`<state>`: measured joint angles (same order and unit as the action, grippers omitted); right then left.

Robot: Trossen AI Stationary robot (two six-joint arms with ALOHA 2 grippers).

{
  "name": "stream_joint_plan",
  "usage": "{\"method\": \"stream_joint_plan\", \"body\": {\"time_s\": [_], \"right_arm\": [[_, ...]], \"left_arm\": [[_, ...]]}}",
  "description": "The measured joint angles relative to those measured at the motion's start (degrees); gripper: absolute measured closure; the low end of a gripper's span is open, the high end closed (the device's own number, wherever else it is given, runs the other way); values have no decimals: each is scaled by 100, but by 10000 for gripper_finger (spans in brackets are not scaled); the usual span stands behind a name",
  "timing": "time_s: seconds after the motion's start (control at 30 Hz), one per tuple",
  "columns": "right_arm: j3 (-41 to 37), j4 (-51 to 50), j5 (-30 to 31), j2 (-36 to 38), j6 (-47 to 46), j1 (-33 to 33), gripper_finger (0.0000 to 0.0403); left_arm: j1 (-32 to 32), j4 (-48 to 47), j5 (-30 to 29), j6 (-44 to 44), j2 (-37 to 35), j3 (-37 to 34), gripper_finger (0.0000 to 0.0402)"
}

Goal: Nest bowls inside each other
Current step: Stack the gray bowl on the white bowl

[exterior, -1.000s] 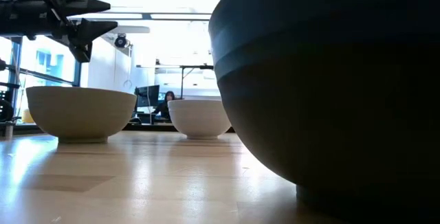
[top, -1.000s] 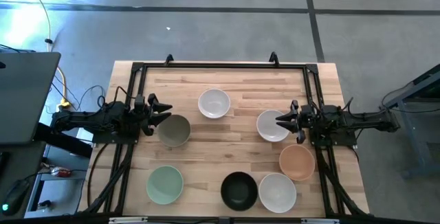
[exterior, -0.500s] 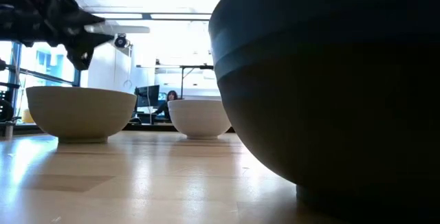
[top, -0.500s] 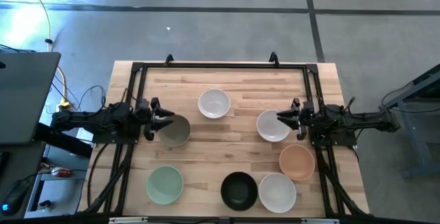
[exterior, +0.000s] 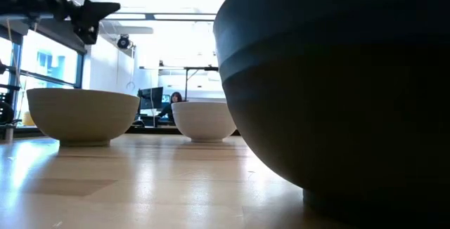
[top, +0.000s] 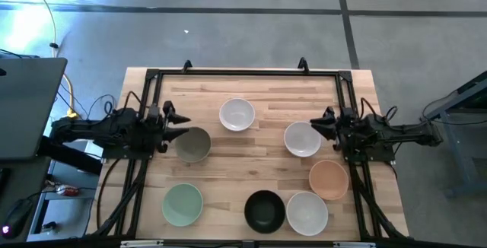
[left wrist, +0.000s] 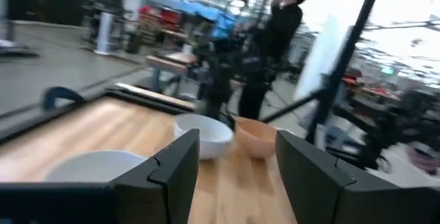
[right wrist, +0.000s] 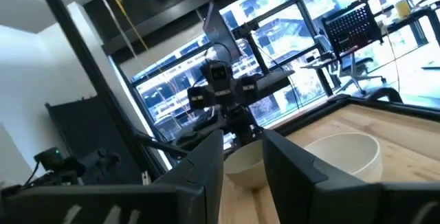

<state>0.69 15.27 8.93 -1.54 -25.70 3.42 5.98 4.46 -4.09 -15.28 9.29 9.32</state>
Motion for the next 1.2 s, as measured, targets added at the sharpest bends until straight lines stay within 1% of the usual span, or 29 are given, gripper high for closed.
{"method": "stream_joint_plan", "body": {"time_s": [0.13,0.2,0.27,0.37,0.5,0.57,0.63,0.7,0.77,0.9,1.0,1.1,1.2], "right_arm": [[0,6,198,0,-344,0,308],[0,7,339,0,-484,0,308],[0,10,556,0,-558,0,308],[0,129,775,-2,-546,0,308],[0,417,970,0,-389,-2,308],[0,552,1014,0,-384,-2,308],[0,580,1008,0,-388,0,308],[0,553,937,0,-470,0,308],[0,496,867,0,-582,0,308],[0,320,743,0,-749,0,308],[0,203,709,-2,-834,0,308],[0,68,678,-2,-924,0,308],[0,46,648,-51,-1035,0,308]], "left_arm": [[2,-21,-828,-63,402,278,220],[2,-24,-1097,-335,700,373,219],[1,-33,-1242,-634,1062,458,219],[2,-34,-1255,-932,1702,613,219],[2,-8,-1055,-1094,2591,903,219],[2,-1,-829,-936,2934,1112,219],[2,-206,-605,-602,3145,1333,219],[-2,-649,-558,-272,3266,1609,219],[3,-1329,-683,20,3314,1934,219],[5,-3153,-1185,562,3308,2690,219],[105,-4472,-1495,784,3310,3138,219],[324,-5276,-1474,797,3304,3369,219],[522,-5691,-1213,751,3319,3388,219]]}}
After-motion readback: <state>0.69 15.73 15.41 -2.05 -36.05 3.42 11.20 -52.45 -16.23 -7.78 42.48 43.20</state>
